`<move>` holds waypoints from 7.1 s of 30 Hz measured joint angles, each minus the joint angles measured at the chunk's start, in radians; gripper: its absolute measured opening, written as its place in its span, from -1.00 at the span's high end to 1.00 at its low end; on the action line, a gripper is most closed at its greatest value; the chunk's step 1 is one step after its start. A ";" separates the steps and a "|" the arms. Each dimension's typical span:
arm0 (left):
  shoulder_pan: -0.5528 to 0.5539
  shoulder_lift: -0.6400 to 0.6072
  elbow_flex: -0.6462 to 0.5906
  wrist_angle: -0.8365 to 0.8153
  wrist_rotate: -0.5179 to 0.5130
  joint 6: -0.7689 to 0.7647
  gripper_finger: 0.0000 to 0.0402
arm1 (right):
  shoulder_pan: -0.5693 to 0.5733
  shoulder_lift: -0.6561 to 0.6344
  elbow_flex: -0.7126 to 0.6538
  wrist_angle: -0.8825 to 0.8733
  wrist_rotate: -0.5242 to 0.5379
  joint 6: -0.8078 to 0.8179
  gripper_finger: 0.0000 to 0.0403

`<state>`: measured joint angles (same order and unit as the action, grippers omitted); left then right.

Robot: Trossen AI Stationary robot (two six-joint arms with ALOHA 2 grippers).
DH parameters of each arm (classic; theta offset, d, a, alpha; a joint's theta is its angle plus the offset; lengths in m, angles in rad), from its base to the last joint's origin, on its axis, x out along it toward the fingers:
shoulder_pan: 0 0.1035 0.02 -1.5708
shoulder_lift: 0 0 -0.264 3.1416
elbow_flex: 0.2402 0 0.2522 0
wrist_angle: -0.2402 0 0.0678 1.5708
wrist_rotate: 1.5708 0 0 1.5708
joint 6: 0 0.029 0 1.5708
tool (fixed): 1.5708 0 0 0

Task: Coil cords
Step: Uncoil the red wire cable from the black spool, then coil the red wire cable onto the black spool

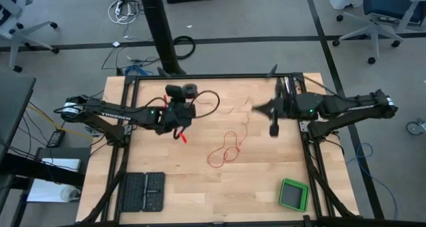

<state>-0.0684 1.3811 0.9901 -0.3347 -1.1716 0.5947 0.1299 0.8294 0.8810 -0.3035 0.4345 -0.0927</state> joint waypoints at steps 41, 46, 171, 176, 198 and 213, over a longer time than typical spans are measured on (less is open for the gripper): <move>0.010 0.000 0.000 0.363 -0.194 0.568 1.00 | 0.172 0.268 0.000 0.063 -0.822 0.072 1.00; 0.009 0.000 0.000 0.136 -0.196 0.408 1.00 | 0.185 0.145 0.000 0.063 -0.758 0.072 1.00; 0.190 0.000 0.000 0.553 0.868 -0.283 1.00 | 0.026 0.062 0.000 -0.302 0.042 0.258 0.98; 0.190 0.000 0.000 0.818 0.844 -0.284 1.00 | 0.033 0.152 0.000 -0.195 -0.218 0.237 0.98; 0.191 0.000 0.000 0.713 0.828 -0.290 1.00 | 0.004 0.315 0.000 -0.168 -0.386 0.109 0.89; 0.190 0.000 0.000 0.253 0.827 -0.284 1.00 | -0.101 0.296 0.000 -0.428 0.261 0.322 0.99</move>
<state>0.1219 1.3808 0.9901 -0.0813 -0.3448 0.3104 0.0288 1.1259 0.8810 -0.7313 0.6953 0.2297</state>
